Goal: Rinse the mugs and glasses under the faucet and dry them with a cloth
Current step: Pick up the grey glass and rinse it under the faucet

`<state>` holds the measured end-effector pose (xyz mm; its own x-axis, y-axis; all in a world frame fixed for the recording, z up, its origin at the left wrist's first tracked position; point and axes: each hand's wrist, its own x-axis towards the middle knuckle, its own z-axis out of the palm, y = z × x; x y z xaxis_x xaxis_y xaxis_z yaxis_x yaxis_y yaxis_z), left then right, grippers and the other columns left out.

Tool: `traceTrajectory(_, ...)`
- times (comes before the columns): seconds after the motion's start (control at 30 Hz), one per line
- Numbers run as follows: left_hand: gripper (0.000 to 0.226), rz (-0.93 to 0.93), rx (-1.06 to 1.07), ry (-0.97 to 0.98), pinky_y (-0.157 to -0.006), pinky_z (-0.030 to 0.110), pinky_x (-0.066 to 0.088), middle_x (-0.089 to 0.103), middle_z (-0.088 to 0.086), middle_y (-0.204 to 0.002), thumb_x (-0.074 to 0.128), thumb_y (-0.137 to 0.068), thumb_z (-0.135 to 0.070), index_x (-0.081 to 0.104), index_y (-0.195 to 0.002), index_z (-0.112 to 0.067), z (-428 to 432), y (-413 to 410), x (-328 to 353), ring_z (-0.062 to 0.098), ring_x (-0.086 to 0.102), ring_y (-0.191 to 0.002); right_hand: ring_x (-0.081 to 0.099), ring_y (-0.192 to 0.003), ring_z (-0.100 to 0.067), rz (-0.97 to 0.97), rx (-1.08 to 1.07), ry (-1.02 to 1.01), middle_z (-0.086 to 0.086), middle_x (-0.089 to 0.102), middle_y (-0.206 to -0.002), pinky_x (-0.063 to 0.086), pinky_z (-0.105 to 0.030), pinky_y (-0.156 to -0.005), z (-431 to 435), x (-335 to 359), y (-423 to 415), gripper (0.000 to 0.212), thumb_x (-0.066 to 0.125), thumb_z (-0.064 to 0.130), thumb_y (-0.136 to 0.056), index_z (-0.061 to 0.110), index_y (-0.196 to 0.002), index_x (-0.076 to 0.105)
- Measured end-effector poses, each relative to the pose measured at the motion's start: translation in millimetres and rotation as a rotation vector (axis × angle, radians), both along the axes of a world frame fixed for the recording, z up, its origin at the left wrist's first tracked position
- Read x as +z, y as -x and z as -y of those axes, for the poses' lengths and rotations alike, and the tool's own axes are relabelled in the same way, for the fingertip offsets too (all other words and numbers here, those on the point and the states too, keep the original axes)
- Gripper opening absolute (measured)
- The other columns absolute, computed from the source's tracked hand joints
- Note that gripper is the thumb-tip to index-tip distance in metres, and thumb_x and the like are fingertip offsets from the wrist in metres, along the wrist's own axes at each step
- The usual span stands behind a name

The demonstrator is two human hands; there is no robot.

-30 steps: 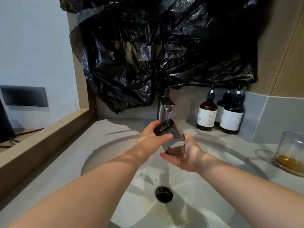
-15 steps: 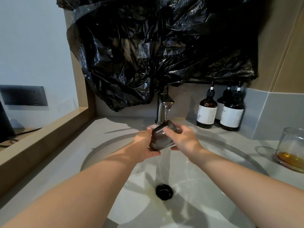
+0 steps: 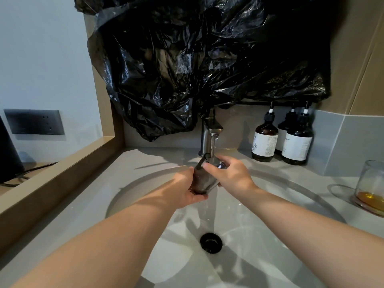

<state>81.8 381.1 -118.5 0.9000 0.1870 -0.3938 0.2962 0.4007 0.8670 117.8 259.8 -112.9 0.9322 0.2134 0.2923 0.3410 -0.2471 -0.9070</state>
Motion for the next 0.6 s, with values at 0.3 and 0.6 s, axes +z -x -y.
traceTrajectory(0.3,0.026,-0.012,0.026,-0.049,-0.075,0.043,0.058,0.056,0.006,-0.094,0.058,-0.093,-0.039,0.051,-0.088,-0.015,-1,0,3,0.025,0.065,-0.090,0.065,-0.090,-0.026,-0.545,0.224,-0.219,-0.011,0.060,-0.101,0.056,-0.038,-0.079,26,-2,-8,0.026,0.064,0.028,-0.087,0.015,-0.108,0.057)
traceTrajectory(0.6,0.043,0.209,0.006,-0.497,-0.070,0.033,0.059,0.067,0.004,-0.109,0.068,-0.085,-0.041,0.054,-0.123,-0.025,0,-1,0,0.021,0.067,-0.091,0.044,-0.121,-0.014,0.178,0.171,0.737,0.005,0.042,-0.132,0.040,-0.026,-0.100,24,7,-7,0.097,0.085,0.027,-0.065,0.027,-0.145,0.029)
